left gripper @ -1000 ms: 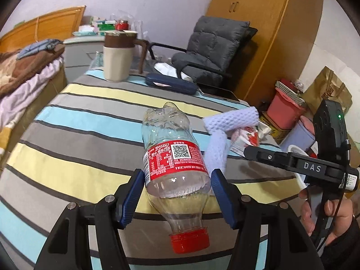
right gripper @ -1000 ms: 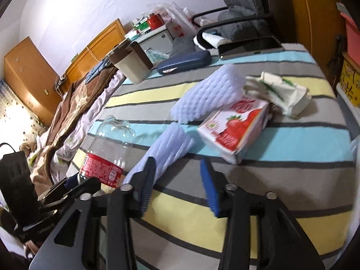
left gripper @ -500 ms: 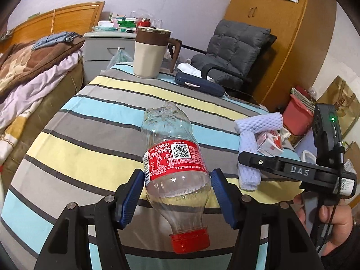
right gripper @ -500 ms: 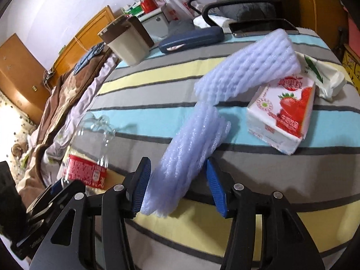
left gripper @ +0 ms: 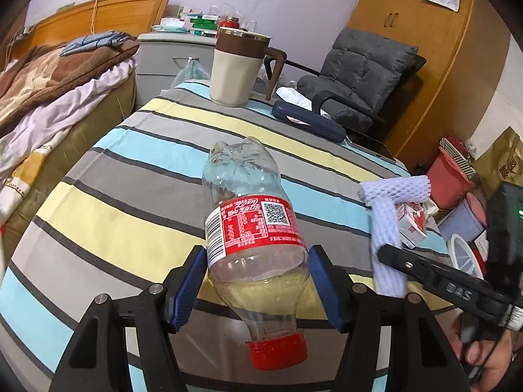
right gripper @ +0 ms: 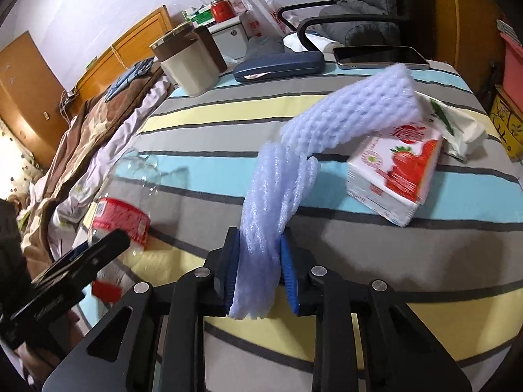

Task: Collect trash
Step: 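Carry the bottle and foam sleeve over the bin and open both grippers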

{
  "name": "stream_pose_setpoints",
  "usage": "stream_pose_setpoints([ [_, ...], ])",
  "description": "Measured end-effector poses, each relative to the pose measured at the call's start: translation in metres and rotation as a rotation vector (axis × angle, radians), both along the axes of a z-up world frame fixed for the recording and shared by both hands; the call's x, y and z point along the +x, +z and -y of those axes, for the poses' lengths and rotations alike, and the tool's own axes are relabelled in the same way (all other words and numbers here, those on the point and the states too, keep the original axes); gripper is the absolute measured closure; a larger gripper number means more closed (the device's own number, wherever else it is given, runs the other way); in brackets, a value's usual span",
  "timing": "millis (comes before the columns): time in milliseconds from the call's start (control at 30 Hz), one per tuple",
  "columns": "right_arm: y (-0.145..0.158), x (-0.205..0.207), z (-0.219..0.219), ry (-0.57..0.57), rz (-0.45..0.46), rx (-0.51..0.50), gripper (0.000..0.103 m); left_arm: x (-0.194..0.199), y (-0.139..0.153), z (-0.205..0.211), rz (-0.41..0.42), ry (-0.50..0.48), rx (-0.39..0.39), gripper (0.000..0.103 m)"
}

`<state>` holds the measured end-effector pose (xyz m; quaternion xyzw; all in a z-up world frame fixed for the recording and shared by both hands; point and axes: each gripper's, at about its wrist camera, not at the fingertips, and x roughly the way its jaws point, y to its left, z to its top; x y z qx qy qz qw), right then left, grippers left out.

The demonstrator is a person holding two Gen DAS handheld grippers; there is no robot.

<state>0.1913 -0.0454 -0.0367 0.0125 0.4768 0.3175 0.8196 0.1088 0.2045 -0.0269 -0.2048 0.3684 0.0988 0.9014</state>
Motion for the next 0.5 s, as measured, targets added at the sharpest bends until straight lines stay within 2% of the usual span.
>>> stream_pose_setpoints([
  [133,0.005,-0.006,0.018,-0.01,0.015,0.009,0.077,-0.003,0.004,0.014,0.014,-0.022,0.033,0.04],
  [500,0.017,-0.024,0.062,-0.053,0.049,0.035,0.077,-0.013,0.025,0.076,0.058,-0.15,0.061,0.04],
])
